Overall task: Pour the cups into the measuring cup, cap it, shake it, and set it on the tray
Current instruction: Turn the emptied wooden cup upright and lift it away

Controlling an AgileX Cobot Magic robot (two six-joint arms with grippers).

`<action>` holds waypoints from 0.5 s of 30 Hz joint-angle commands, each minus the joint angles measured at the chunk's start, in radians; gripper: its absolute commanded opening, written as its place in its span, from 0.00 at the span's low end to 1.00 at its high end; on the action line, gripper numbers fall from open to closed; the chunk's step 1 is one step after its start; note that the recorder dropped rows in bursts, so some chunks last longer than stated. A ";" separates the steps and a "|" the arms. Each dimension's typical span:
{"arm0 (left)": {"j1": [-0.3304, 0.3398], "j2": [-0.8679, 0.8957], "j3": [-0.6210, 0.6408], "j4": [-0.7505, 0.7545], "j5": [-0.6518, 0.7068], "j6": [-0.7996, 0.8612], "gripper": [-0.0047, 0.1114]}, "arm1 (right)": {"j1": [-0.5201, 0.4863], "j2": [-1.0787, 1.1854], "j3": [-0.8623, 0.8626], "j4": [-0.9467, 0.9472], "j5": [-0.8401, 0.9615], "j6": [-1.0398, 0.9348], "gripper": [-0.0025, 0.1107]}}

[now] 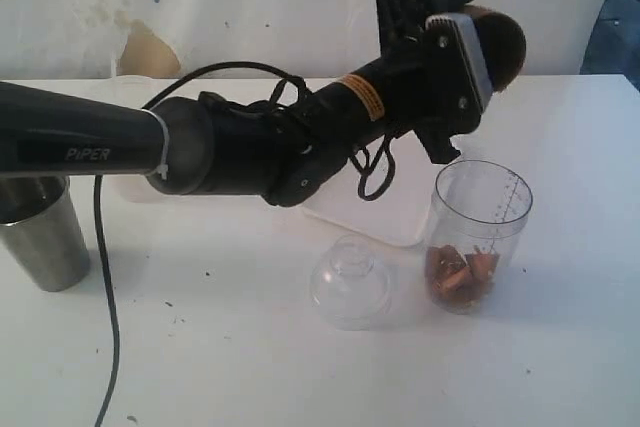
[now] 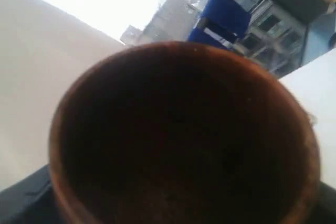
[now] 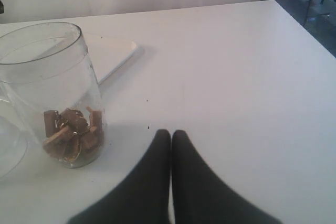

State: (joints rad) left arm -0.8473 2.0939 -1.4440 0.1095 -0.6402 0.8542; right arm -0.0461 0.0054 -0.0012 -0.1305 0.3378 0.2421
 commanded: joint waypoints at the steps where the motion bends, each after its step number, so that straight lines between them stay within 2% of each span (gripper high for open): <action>1: 0.000 -0.048 0.000 -0.032 0.132 -0.385 0.04 | 0.005 -0.005 0.001 0.000 -0.002 0.001 0.02; 9: 0.012 -0.121 0.000 -0.026 0.360 -0.569 0.04 | 0.005 -0.005 0.001 0.000 -0.002 0.001 0.02; 15: 0.068 -0.250 0.000 -0.026 0.513 -0.730 0.04 | 0.005 -0.005 0.001 0.000 -0.002 0.001 0.02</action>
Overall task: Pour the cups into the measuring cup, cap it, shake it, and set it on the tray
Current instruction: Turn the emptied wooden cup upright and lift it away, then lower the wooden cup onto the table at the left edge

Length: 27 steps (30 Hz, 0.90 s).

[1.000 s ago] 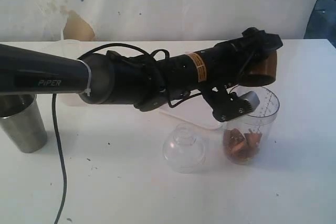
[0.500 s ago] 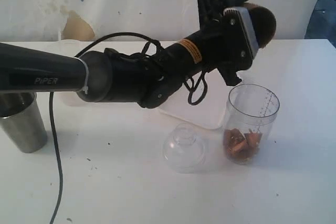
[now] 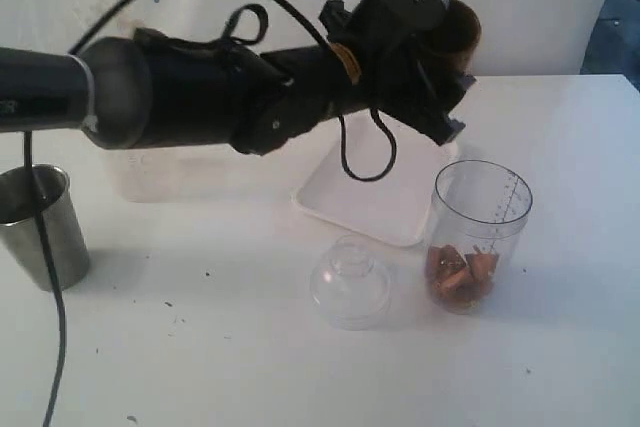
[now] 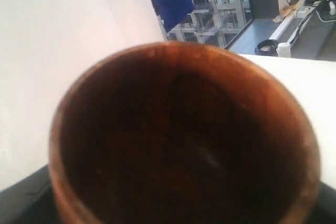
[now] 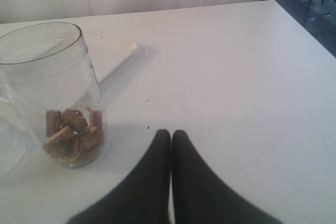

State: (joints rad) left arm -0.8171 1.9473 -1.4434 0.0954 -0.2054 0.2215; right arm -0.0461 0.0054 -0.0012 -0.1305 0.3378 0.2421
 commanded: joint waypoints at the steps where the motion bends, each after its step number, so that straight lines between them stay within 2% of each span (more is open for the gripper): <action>1: 0.055 -0.130 -0.001 -0.012 0.122 -0.099 0.04 | 0.005 -0.005 0.001 0.000 -0.002 0.001 0.02; 7: 0.177 -0.273 0.004 -0.012 0.313 -0.135 0.04 | 0.005 -0.005 0.001 0.000 -0.002 0.001 0.02; 12: 0.321 -0.362 0.051 -0.021 0.313 -0.195 0.04 | 0.005 -0.005 0.001 0.000 -0.002 0.001 0.02; 19: 0.553 -0.423 0.170 -0.021 0.243 -0.235 0.04 | 0.005 -0.005 0.001 0.000 -0.002 0.001 0.02; 27: 0.790 -0.423 0.380 -0.021 -0.004 -0.255 0.04 | 0.005 -0.005 0.001 0.000 -0.002 0.001 0.02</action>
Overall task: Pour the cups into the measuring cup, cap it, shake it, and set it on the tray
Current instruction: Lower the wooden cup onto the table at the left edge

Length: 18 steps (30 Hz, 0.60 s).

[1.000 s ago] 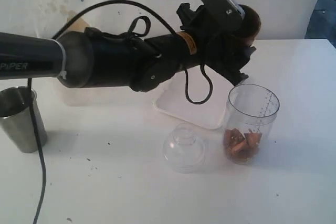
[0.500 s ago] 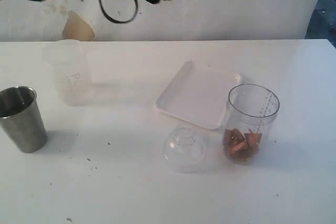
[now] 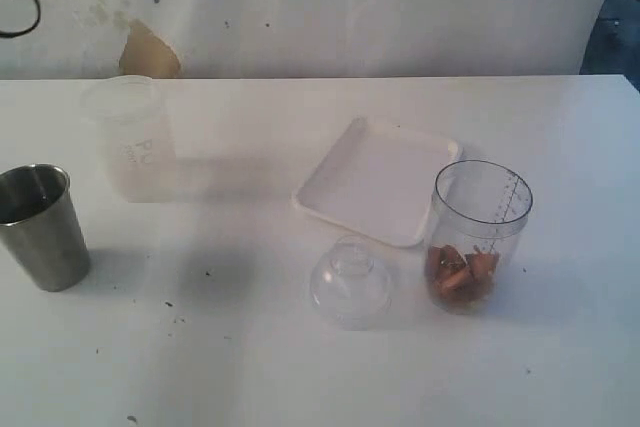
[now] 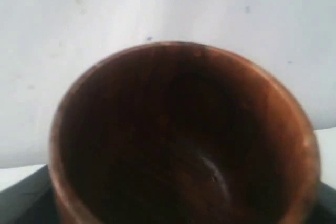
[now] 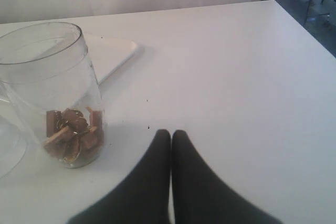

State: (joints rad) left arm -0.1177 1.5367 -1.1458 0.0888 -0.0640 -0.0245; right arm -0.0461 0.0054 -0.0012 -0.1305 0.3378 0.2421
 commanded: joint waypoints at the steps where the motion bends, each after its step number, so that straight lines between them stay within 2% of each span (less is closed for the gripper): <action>1: 0.116 -0.010 0.106 -0.014 -0.175 -0.009 0.04 | 0.005 -0.005 0.001 0.000 -0.002 0.001 0.02; 5: 0.202 0.023 0.180 -0.014 -0.311 -0.005 0.04 | 0.005 -0.005 0.001 0.000 -0.002 0.001 0.02; 13: 0.345 0.225 0.197 -0.014 -0.259 -0.017 0.04 | 0.005 -0.005 0.001 0.000 -0.002 0.001 0.02; 18: 0.425 0.369 0.197 0.022 -0.289 -0.067 0.04 | 0.005 -0.005 0.001 0.000 -0.002 0.001 0.02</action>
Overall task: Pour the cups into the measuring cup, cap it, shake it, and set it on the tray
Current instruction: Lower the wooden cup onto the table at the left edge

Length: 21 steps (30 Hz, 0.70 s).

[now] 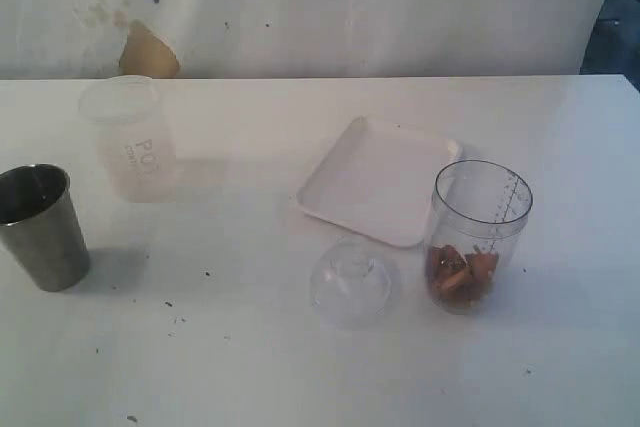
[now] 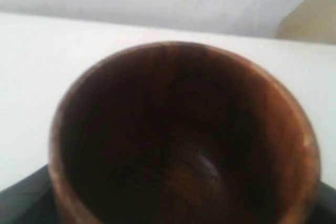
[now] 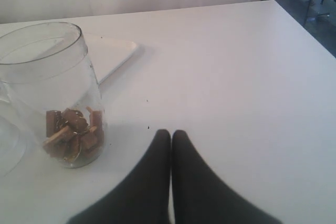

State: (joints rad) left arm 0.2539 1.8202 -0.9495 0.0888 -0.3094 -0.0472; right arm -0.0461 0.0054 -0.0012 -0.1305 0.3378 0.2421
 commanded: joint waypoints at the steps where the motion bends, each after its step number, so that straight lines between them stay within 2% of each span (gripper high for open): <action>1: 0.067 0.114 0.000 0.042 -0.065 -0.063 0.04 | 0.005 -0.005 0.001 0.000 -0.002 0.001 0.02; 4: 0.097 0.187 0.000 0.170 -0.138 -0.186 0.04 | 0.005 -0.005 0.001 0.000 -0.002 0.001 0.02; 5: 0.111 0.234 0.000 0.338 -0.214 -0.299 0.04 | 0.005 -0.005 0.001 0.000 -0.002 0.001 0.02; 7: 0.114 0.291 -0.006 0.496 -0.342 -0.364 0.04 | 0.005 -0.005 0.001 0.000 -0.002 0.001 0.02; 12: 0.080 0.322 -0.060 0.611 -0.307 -0.365 0.04 | 0.005 -0.005 0.001 0.000 -0.002 0.001 0.02; 14: 0.070 0.322 -0.064 0.680 -0.424 -0.379 0.04 | 0.005 -0.005 0.001 0.000 -0.002 0.001 0.02; 16: 0.062 0.322 -0.064 0.680 -0.498 -0.436 0.04 | 0.005 -0.005 0.001 0.000 -0.002 0.001 0.02; 21: -0.002 0.322 -0.064 0.686 -0.501 -0.429 0.04 | 0.005 -0.005 0.001 0.000 -0.002 0.001 0.02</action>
State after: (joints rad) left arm 0.2785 2.1471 -1.0064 0.7687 -0.7849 -0.4741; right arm -0.0461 0.0054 -0.0012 -0.1305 0.3378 0.2421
